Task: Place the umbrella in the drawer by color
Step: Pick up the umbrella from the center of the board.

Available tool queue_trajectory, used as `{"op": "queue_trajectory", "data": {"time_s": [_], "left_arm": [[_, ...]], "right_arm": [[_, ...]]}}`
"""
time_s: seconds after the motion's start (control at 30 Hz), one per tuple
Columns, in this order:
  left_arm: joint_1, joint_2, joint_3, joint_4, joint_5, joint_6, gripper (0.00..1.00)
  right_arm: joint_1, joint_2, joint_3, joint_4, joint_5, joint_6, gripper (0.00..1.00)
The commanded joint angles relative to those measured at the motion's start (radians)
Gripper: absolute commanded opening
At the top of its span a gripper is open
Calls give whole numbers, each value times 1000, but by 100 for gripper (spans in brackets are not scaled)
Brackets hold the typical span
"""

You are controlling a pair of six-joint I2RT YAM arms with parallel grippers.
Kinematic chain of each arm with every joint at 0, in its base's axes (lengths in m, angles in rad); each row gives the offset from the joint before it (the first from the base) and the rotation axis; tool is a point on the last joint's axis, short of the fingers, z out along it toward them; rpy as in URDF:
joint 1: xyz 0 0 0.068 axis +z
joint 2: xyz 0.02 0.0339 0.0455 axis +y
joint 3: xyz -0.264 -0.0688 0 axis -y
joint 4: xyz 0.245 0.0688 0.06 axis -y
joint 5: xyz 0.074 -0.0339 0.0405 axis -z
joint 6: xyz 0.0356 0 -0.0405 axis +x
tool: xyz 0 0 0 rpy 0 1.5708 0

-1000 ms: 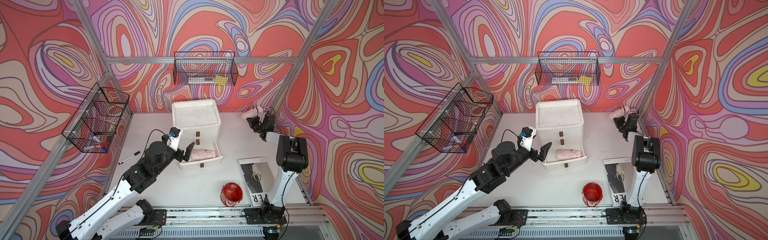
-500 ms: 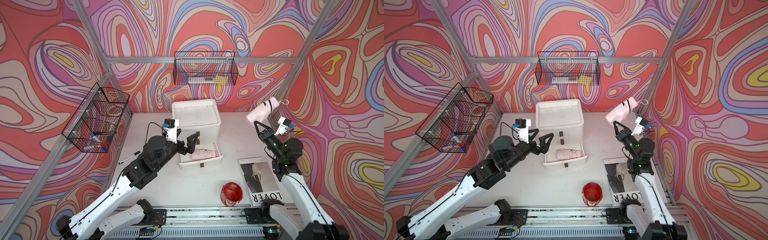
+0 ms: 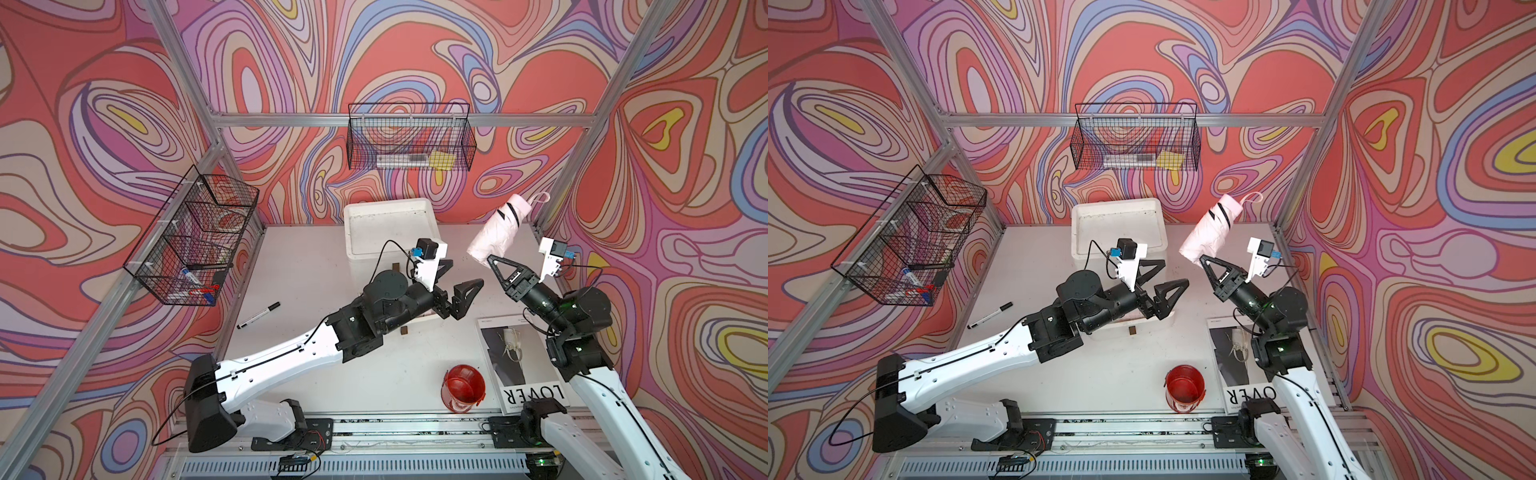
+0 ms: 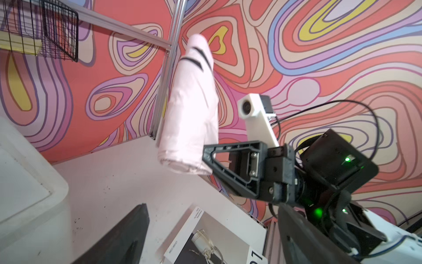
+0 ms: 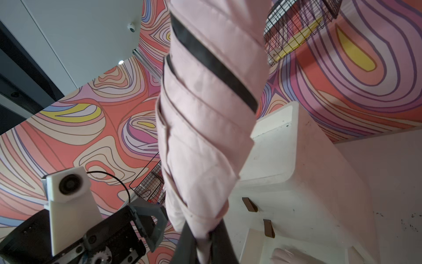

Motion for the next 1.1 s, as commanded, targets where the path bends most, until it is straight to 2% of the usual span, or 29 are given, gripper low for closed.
{"op": "queue_trajectory", "data": {"time_s": [0.0,0.2,0.4,0.57,0.7,0.8,0.83,1.03,1.07], "left_arm": [[2,18,12,92,-38,25,92],[2,62,30,119,-36,24,86],[2,92,19,151,-84,14,83],[3,87,-9,217,-145,9,73],[3,94,-8,249,-131,5,70],[3,106,0,249,-137,2,62],[2,111,0,250,-141,2,58],[4,122,9,245,-136,5,1],[3,120,12,236,-135,5,0]], "right_arm": [[17,-13,-11,113,-42,43,0],[33,-13,-22,194,-70,110,0],[42,-13,-46,288,-83,170,0],[57,11,-65,362,-110,220,0],[66,9,-73,369,-112,216,0],[71,8,-75,372,-113,215,0],[74,8,-75,374,-115,216,0],[80,20,-73,334,-131,187,0],[81,22,-70,294,-129,169,0]]}}
